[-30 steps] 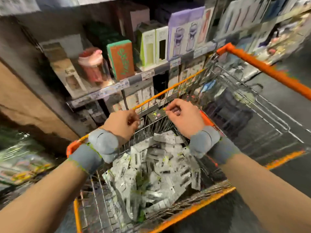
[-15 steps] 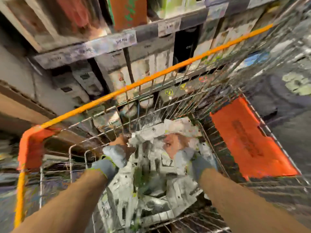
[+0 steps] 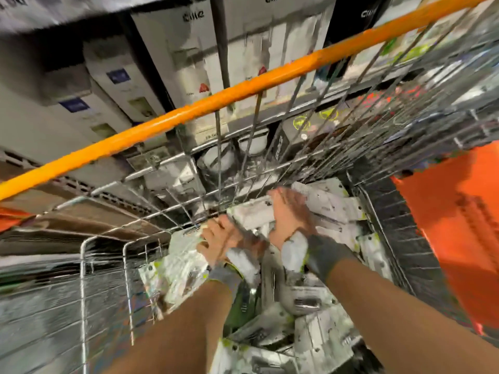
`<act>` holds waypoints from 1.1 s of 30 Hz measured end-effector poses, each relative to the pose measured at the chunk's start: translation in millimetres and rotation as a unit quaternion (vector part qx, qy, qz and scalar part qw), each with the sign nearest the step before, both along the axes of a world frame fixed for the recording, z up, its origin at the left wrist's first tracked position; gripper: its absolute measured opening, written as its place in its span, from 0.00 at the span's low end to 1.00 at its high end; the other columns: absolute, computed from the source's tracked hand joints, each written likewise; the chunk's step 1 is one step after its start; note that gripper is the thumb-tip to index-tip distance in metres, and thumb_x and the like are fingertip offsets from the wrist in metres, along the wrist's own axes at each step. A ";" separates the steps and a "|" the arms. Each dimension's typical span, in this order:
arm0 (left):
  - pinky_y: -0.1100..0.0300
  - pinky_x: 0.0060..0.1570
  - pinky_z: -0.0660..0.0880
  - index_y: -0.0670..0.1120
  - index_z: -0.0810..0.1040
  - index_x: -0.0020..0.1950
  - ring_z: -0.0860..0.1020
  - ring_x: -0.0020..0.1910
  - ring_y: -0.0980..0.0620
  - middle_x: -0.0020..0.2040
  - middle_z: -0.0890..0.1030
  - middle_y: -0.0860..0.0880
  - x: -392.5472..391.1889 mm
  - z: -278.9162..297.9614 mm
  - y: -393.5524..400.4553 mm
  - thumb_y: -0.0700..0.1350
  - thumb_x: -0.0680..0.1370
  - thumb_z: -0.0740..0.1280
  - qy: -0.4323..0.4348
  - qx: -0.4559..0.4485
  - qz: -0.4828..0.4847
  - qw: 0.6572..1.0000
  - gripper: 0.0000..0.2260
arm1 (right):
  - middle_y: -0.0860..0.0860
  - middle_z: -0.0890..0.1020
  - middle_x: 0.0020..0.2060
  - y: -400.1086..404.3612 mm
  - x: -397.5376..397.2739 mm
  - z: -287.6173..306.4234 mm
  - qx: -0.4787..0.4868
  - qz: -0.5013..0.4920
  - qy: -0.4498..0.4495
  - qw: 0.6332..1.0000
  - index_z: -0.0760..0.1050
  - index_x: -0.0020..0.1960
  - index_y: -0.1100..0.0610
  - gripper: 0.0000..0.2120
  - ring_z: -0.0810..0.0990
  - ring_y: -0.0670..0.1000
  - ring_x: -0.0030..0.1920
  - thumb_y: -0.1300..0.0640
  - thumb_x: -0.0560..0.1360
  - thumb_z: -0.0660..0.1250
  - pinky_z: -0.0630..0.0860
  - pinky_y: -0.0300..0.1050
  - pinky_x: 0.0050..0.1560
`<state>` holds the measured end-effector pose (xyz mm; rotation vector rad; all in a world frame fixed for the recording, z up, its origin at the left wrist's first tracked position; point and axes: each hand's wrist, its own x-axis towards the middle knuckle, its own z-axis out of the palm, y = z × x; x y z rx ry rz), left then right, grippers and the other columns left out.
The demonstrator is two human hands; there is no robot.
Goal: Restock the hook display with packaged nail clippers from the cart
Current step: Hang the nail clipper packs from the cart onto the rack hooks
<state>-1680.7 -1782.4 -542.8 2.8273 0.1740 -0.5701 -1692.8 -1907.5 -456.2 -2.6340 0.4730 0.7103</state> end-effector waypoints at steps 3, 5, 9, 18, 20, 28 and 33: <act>0.59 0.30 0.73 0.51 0.69 0.45 0.72 0.38 0.51 0.42 0.71 0.51 7.5 -3.1 -2.9 0.65 0.44 0.75 -0.010 -0.020 -0.054 0.998 0.36 | 0.53 0.58 0.72 -2.4 7.9 -2.5 -0.014 0.056 0.018 0.998 0.55 0.74 0.52 0.36 0.57 0.58 0.72 0.57 0.71 0.68 0.65 0.50 0.66; 0.59 0.32 0.72 0.51 0.73 0.42 0.75 0.37 0.50 0.40 0.74 0.51 4.0 7.3 -6.5 0.63 0.46 0.77 -0.013 0.019 -0.075 0.997 0.31 | 0.52 0.57 0.73 -4.1 11.3 -5.8 -0.014 0.063 0.035 0.997 0.56 0.74 0.51 0.34 0.55 0.58 0.72 0.56 0.73 0.67 0.61 0.50 0.67; 0.56 0.52 0.69 0.50 0.71 0.56 0.73 0.56 0.48 0.56 0.73 0.49 -1.2 45.2 -3.3 0.61 0.62 0.74 0.015 0.088 -0.071 0.993 0.28 | 0.54 0.62 0.69 -5.8 18.7 -5.9 -0.011 0.056 0.041 0.998 0.63 0.70 0.51 0.26 0.61 0.58 0.68 0.56 0.74 0.66 0.62 0.51 0.64; 0.56 0.60 0.64 0.47 0.66 0.60 0.64 0.65 0.46 0.64 0.70 0.47 6.6 53.8 9.9 0.50 0.74 0.65 0.079 -0.008 -0.132 0.988 0.17 | 0.54 0.68 0.64 -7.0 12.2 10.1 -0.035 0.049 0.029 0.998 0.58 0.68 0.57 0.35 0.67 0.57 0.64 0.49 0.69 0.71 0.64 0.50 0.60; 0.57 0.59 0.66 0.46 0.66 0.57 0.65 0.64 0.46 0.62 0.71 0.46 8.0 59.1 10.7 0.47 0.72 0.67 0.099 -0.015 -0.127 0.987 0.17 | 0.55 0.68 0.64 -11.1 9.1 17.1 -0.005 0.000 0.012 1.000 0.58 0.69 0.56 0.35 0.68 0.58 0.63 0.47 0.70 0.71 0.66 0.51 0.60; 0.52 0.54 0.71 0.38 0.65 0.64 0.75 0.57 0.40 0.59 0.75 0.39 16.9 81.6 21.4 0.43 0.75 0.68 0.106 -0.074 -0.102 0.986 0.22 | 0.51 0.72 0.52 -10.5 -12.3 32.6 0.110 -0.141 -0.009 0.984 0.62 0.65 0.54 0.33 0.71 0.53 0.51 0.49 0.66 0.73 0.71 0.51 0.56; 0.51 0.55 0.71 0.37 0.69 0.64 0.76 0.57 0.40 0.58 0.77 0.39 18.3 91.7 24.8 0.43 0.72 0.71 0.134 -0.136 -0.056 0.980 0.24 | 0.54 0.74 0.50 -11.0 -25.6 26.8 0.301 -0.323 0.006 0.897 0.63 0.65 0.53 0.27 0.74 0.52 0.41 0.58 0.69 0.71 0.72 0.43 0.38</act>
